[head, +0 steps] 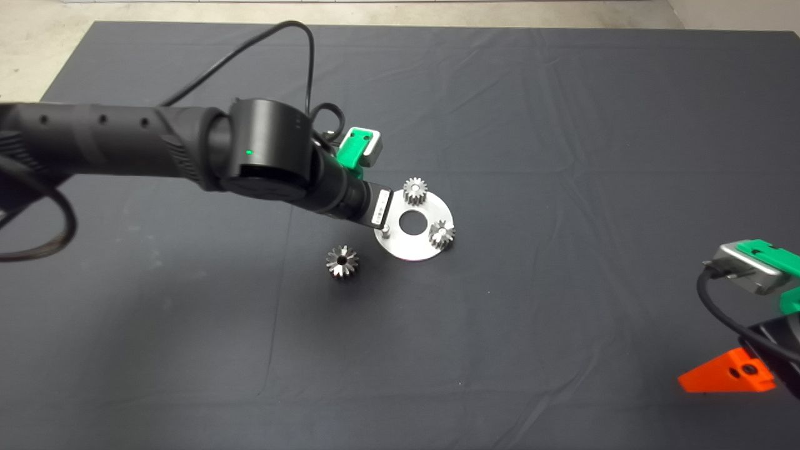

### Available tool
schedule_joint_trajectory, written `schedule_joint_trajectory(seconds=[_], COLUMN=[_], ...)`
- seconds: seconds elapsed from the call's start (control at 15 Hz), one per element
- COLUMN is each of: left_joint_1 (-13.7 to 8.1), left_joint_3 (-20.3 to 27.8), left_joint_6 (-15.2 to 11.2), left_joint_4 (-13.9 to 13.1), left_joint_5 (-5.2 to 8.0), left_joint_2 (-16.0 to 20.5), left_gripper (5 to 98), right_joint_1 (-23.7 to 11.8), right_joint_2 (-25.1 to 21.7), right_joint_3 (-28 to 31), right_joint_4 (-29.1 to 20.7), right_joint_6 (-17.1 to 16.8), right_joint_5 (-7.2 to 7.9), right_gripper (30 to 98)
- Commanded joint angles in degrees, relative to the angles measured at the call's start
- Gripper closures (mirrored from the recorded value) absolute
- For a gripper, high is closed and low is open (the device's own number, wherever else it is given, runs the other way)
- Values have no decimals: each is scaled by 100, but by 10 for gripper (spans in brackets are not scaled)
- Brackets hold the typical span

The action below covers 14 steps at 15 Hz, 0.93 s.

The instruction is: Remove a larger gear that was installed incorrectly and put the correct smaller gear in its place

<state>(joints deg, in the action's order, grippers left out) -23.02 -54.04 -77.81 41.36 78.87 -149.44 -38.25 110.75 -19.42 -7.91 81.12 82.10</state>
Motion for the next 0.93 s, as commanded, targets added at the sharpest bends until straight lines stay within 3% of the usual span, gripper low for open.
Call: schedule_joint_trajectory(seconds=[0.0, 0.27, 0.47, 0.87], left_joint_1=[69, 78, 219, 456], left_joint_3=[-8, 106, 63, 115], left_joint_6=[-349, -636, -649, -631], left_joint_4=[514, 601, 820, 953], left_joint_5=[603, 630, 630, 621], left_joint_2=[-178, -143, -178, -214], left_gripper=[683, 683, 683, 683], right_joint_1=[-68, -68, -68, -68], right_joint_2=[-22, -5, -22, -31], right_joint_3=[10, 10, 10, 10], right_joint_4=[-202, -202, -202, -202], right_joint_6=[36, 36, 34, 36], right_joint_5=[-19, -19, -19, -19], right_gripper=[308, 308, 308, 308])
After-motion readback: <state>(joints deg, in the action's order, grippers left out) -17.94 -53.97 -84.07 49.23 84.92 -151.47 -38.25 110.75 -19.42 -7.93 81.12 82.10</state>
